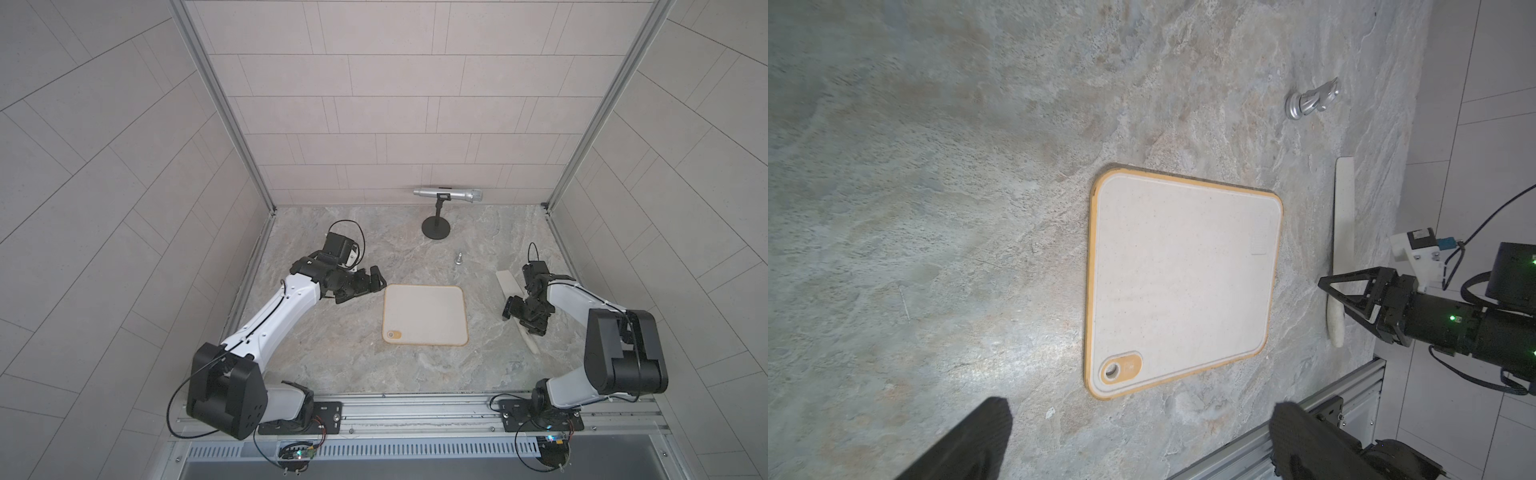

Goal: Align the knife with the edge of the cutting board
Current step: Pick up the knife at the center of the board.

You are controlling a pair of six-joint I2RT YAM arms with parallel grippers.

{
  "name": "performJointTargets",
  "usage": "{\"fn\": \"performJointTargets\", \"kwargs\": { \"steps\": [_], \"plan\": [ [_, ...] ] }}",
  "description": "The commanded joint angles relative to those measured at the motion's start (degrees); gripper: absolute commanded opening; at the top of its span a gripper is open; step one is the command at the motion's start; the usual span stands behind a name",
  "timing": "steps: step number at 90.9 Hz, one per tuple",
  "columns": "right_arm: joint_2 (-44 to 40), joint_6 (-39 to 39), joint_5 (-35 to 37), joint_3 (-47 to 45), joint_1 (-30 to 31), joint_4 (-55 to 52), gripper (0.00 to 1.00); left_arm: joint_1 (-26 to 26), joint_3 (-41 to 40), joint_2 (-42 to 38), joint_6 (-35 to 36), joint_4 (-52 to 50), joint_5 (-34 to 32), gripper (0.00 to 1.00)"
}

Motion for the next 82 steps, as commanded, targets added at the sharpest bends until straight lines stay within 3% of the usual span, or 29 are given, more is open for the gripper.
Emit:
{"fn": "performJointTargets", "kwargs": {
  "steps": [1,40,82],
  "plan": [
    [0.8,1.0,-1.9,-1.5,2.6,1.8,0.73,0.4,-0.3,-1.8,0.8,0.3,0.5,1.0],
    [2.3,5.2,0.4,-0.7,13.9,2.5,0.48,0.5,-0.4,-1.8,0.9,0.5,0.9,1.0],
    [0.2,7.5,2.3,-2.7,17.2,0.4,0.44,0.5,-0.4,-2.2,0.9,0.5,1.3,1.0]
  ]
}}
